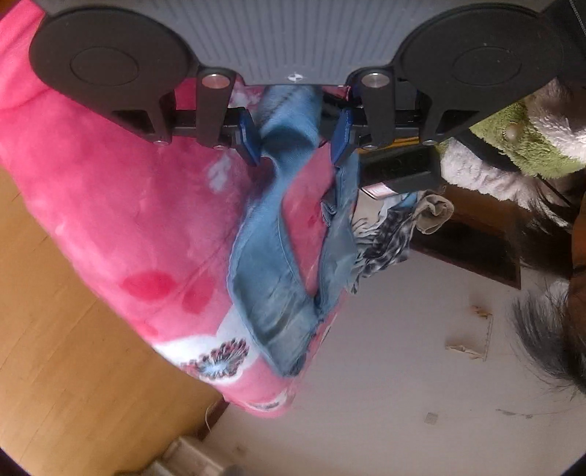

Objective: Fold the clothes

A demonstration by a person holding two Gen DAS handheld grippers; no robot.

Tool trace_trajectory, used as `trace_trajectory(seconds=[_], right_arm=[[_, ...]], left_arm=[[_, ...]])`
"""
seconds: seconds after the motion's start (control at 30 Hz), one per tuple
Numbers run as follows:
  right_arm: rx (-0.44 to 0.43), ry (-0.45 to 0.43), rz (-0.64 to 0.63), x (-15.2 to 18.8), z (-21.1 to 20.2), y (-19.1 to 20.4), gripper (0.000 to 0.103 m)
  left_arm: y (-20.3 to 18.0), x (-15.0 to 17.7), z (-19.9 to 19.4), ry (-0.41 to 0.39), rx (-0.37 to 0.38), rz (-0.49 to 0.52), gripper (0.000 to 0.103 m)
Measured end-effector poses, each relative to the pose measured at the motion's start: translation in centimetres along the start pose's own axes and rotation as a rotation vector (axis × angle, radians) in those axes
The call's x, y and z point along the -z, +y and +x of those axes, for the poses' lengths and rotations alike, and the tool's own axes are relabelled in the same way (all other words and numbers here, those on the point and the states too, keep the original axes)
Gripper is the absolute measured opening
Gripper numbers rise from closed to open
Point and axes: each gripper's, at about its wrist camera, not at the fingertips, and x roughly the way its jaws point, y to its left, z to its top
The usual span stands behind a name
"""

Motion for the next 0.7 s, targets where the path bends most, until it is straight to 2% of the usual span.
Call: trace_trajectory(seconds=[0.1, 0.17, 0.3, 0.43, 0.5, 0.63, 0.7], right_arm=[[0.125, 0.008, 0.084, 1.2, -0.3, -2.5, 0.046], [0.176, 0.022, 0.147, 2.4, -0.4, -3.8, 0.046], [0.203, -0.007, 0.159, 3.5, -1.1, -3.8, 0.046], [0.231, -0.099, 0.166, 2.7, -2.1, -4.6, 0.046], [0.231, -0.107, 0.131, 1.9, -1.4, -4.8, 0.047], [0.209, -0.007, 0.035, 0.5, 1.5, -4.5, 0.053], [0.193, 0.041, -0.006, 0.3, 1.6, -3.9, 0.052]], left_arm=[[0.9, 0.9, 0.6, 0.041, -0.058, -0.015, 0.040], [0.5, 1.0, 0.3, 0.044, -0.070, 0.018, 0.040], [0.1, 0.9, -0.3, 0.057, -0.099, 0.072, 0.040], [-0.1, 1.3, -1.5, 0.068, -0.107, 0.098, 0.040], [-0.5, 1.8, -1.7, 0.073, -0.115, 0.127, 0.040], [-1.2, 2.6, -1.6, 0.074, -0.145, 0.179, 0.041], [-1.1, 2.7, -1.9, 0.065, -0.152, 0.179, 0.041]])
